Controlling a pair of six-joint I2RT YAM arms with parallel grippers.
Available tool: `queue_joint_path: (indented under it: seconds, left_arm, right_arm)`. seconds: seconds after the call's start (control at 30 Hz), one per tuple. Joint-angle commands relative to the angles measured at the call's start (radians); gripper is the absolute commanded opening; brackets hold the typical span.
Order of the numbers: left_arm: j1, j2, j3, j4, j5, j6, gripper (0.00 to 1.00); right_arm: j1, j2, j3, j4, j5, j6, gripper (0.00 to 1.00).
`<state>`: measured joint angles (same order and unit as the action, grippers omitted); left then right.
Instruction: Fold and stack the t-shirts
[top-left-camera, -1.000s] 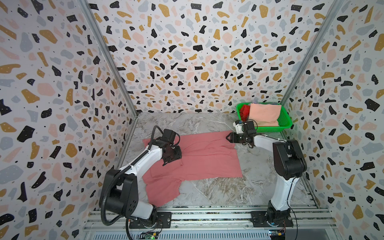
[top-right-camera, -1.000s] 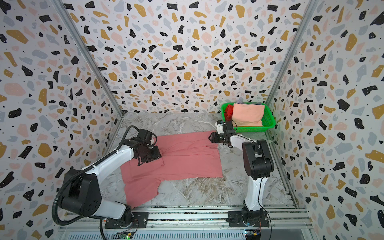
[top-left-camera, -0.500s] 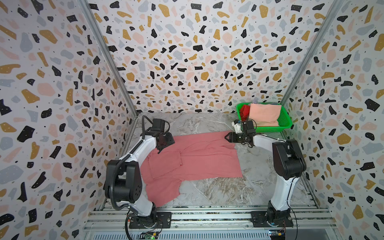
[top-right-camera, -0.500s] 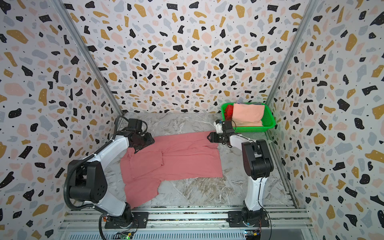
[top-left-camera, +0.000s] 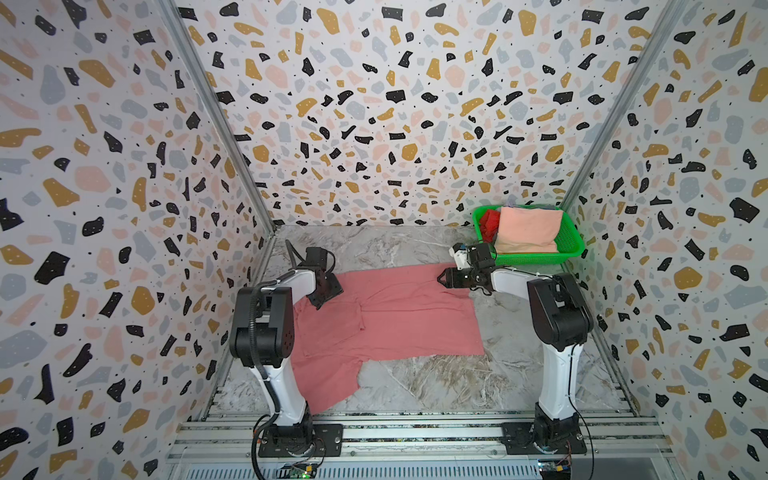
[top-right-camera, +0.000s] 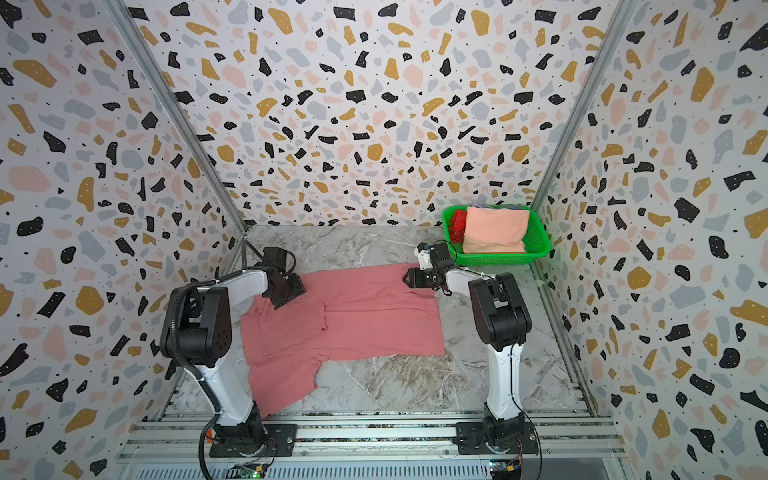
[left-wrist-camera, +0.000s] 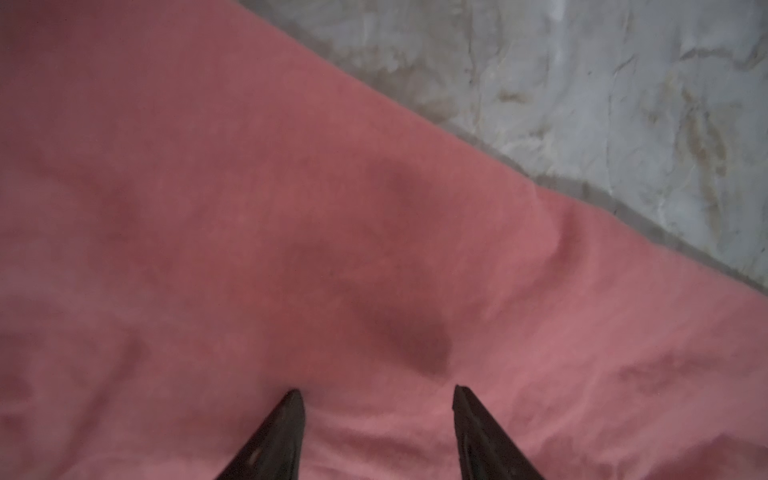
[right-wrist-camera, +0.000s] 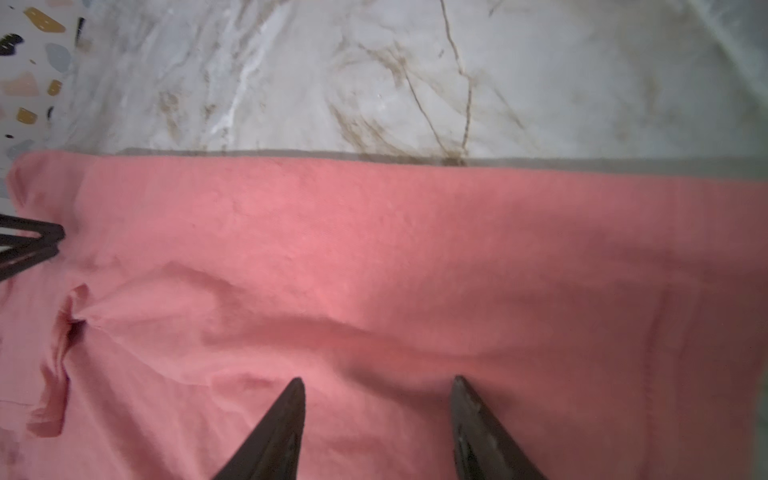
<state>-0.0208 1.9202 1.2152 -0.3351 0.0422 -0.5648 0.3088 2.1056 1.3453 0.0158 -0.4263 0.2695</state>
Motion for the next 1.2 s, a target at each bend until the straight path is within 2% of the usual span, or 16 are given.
queue_joint_path:
  seconds: [0.0,0.13,0.33,0.47,0.53,0.7,0.8,0.93,1.03,1.17]
  left_arm:
    - [0.021,0.083,0.051,0.026,-0.006,0.003,0.59]
    - [0.046,0.18,0.145,0.03,0.013,0.0,0.59]
    - [0.061,0.327,0.321,0.018,0.085,-0.012,0.59]
    - [0.067,0.374,0.414,0.011,0.117,0.005,0.59]
    - [0.08,0.392,0.478,-0.009,0.14,0.017,0.59]
    - [0.109,0.336,0.554,0.022,0.204,0.029,0.59]
    - [0.117,0.257,0.533,-0.008,0.214,0.066,0.59]
    - [0.127,0.129,0.444,-0.11,0.155,0.104,0.6]
    - [0.151,0.024,0.372,-0.214,0.082,0.147,0.6]
    - [0.196,-0.137,0.176,-0.263,0.016,0.119,0.61]
  right_arm:
    - [-0.004,0.043,0.085,-0.038,0.03,0.011,0.57]
    - [-0.009,0.159,0.229,-0.067,0.034,0.019,0.56]
    - [-0.027,0.385,0.576,-0.105,0.0,0.064,0.56]
    - [-0.028,0.543,0.883,-0.197,-0.017,0.076,0.56]
    - [-0.027,0.554,0.926,-0.189,-0.015,0.073,0.56]
    - [-0.028,0.448,0.885,-0.152,-0.027,0.001,0.58]
    - [-0.018,0.331,0.794,-0.168,0.001,-0.05,0.59]
    - [-0.009,0.135,0.568,-0.153,0.057,-0.01,0.6]
    - [-0.001,0.012,0.417,-0.181,0.017,0.049,0.61]
    - [0.021,-0.146,0.2,-0.205,0.019,0.096,0.62]
